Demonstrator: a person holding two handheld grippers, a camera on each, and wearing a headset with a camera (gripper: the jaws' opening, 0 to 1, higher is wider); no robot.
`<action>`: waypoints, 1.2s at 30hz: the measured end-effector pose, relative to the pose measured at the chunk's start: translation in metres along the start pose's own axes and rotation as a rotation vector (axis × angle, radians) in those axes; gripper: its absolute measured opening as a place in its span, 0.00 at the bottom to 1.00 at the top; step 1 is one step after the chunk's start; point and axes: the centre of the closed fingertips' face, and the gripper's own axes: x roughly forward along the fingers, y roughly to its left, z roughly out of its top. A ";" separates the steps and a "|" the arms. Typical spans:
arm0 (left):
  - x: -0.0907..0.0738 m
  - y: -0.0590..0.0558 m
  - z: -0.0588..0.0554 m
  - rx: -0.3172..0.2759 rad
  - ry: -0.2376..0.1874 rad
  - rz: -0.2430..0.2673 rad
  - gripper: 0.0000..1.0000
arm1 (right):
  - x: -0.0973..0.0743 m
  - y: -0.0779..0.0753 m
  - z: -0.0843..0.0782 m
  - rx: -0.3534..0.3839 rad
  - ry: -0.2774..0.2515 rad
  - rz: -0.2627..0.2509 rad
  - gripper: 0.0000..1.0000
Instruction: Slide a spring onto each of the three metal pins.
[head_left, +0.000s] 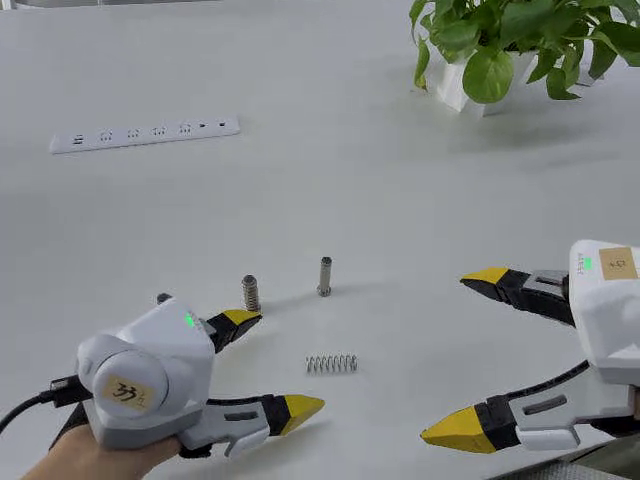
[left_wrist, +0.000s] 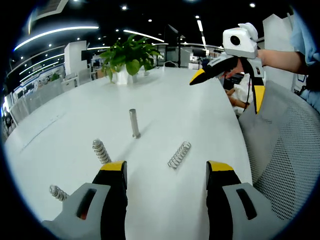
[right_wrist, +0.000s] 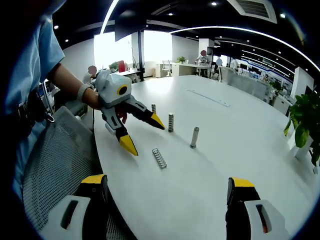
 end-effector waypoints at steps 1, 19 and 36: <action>0.005 0.000 -0.001 0.004 0.003 -0.007 0.58 | -0.001 -0.001 0.000 0.005 -0.005 -0.005 0.99; 0.023 -0.009 -0.007 0.127 0.047 -0.098 0.21 | -0.009 0.007 -0.007 0.032 0.011 -0.013 0.99; 0.021 -0.018 -0.012 0.219 0.205 -0.185 0.07 | -0.002 0.012 -0.004 0.011 0.019 0.010 0.99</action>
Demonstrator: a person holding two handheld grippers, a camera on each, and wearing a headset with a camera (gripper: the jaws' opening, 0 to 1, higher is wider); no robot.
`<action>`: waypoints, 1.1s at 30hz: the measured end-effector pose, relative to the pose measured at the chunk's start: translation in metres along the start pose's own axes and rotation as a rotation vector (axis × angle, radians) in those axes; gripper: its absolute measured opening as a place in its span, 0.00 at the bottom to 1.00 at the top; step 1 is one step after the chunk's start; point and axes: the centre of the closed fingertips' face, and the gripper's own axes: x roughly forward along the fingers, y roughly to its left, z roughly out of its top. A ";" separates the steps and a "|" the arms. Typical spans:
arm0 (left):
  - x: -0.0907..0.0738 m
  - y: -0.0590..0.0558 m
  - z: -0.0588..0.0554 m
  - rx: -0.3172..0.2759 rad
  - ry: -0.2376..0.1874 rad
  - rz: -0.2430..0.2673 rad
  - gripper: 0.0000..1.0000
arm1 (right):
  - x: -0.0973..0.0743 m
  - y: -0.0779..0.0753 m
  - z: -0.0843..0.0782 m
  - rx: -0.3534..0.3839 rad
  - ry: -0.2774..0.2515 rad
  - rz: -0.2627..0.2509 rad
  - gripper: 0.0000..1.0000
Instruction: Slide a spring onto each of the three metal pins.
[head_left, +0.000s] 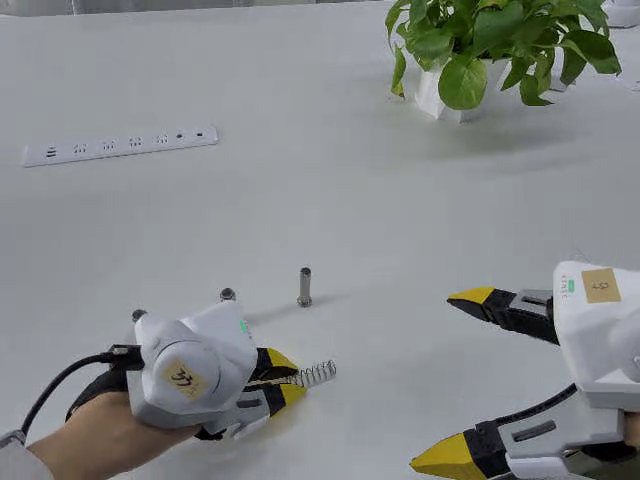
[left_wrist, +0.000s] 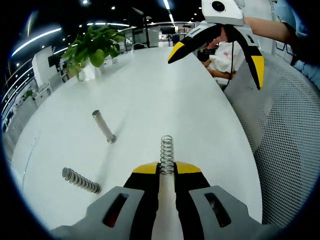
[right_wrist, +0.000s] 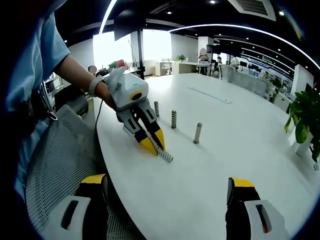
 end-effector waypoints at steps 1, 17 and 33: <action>0.000 0.000 0.000 0.001 0.007 -0.002 0.07 | 0.000 0.000 0.000 0.001 0.001 0.000 0.99; 0.002 -0.001 -0.003 -0.070 0.067 0.014 0.06 | 0.006 0.010 -0.007 0.001 0.018 0.020 0.99; -0.008 -0.008 0.001 -0.167 -0.029 0.057 0.06 | 0.008 0.011 0.000 -0.014 0.015 0.029 0.98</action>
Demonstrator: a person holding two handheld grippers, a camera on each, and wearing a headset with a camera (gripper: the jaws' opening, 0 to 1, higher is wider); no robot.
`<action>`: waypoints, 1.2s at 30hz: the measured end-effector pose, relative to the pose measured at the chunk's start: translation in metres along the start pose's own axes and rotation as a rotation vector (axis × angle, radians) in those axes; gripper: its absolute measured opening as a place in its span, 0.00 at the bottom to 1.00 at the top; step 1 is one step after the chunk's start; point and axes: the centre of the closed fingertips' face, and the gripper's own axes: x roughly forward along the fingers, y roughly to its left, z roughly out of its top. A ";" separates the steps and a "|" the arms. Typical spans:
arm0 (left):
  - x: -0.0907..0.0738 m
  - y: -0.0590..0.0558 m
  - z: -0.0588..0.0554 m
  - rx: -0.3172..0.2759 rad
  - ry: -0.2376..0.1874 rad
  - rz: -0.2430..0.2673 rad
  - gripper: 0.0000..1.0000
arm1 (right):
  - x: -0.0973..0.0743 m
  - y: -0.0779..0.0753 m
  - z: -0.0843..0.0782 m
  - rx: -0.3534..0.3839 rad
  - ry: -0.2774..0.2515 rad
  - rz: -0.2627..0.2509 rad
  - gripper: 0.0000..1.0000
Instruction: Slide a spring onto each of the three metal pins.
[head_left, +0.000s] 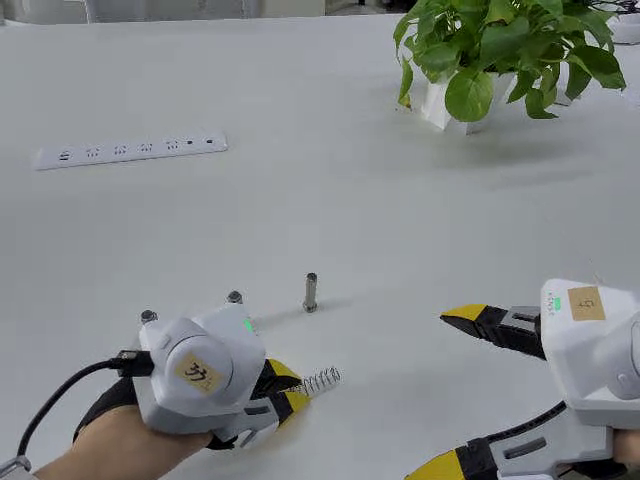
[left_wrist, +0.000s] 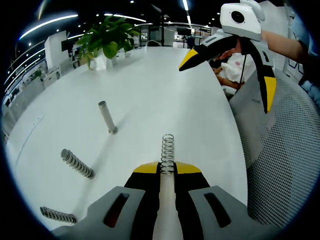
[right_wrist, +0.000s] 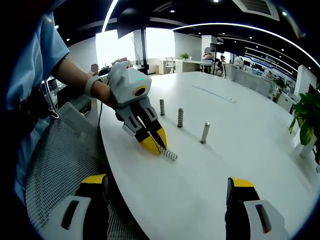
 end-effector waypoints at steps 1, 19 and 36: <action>-0.002 -0.001 0.002 0.000 -0.010 0.001 0.06 | 0.000 0.000 0.001 -0.002 -0.001 0.002 0.98; -0.044 -0.005 0.037 -0.013 -0.202 0.058 0.06 | 0.007 -0.017 0.033 -0.136 0.013 0.042 0.90; -0.058 -0.025 0.048 0.070 -0.257 -0.018 0.06 | 0.020 0.009 0.066 -0.252 0.015 0.250 0.54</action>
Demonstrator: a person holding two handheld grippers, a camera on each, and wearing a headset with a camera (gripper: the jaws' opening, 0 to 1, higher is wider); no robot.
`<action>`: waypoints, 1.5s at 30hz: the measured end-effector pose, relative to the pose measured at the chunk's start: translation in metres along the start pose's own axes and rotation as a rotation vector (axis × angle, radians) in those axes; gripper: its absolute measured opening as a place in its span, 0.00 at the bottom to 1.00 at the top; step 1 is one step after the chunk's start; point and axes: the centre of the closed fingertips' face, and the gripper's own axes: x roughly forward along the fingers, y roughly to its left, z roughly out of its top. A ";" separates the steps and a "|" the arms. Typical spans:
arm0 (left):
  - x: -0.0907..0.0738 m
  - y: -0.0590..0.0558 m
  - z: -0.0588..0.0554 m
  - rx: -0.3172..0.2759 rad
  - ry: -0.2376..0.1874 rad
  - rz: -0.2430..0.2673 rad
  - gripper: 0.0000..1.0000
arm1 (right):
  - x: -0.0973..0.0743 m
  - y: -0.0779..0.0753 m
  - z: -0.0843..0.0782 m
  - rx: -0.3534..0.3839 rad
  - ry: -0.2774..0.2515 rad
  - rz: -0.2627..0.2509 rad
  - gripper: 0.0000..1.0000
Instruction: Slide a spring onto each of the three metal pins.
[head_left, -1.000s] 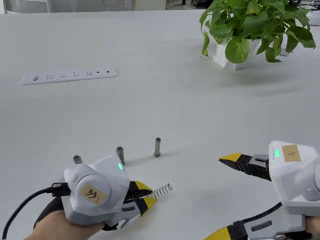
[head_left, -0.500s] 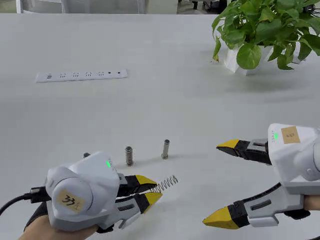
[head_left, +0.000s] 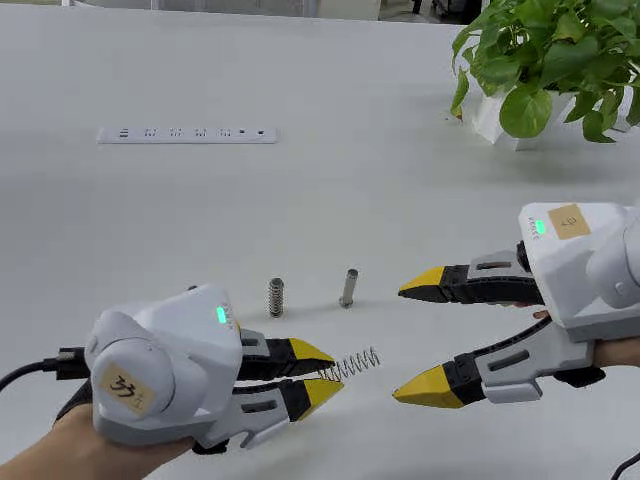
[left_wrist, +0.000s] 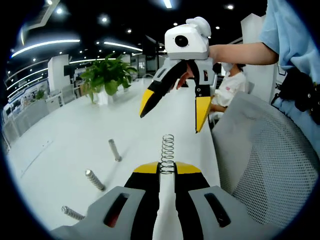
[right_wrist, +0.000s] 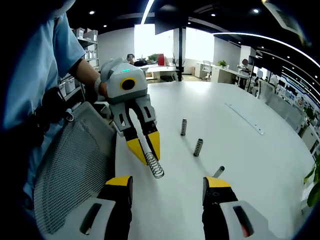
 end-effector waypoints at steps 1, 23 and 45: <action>-0.001 -0.001 0.001 0.005 -0.001 -0.004 0.06 | 0.001 0.003 0.001 -0.005 0.005 0.018 0.52; 0.000 -0.011 0.005 0.023 -0.026 -0.056 0.06 | 0.012 0.022 -0.003 0.017 0.055 0.157 0.13; 0.004 -0.012 0.004 0.019 -0.016 -0.066 0.06 | 0.011 0.025 -0.004 -0.007 0.105 0.162 0.07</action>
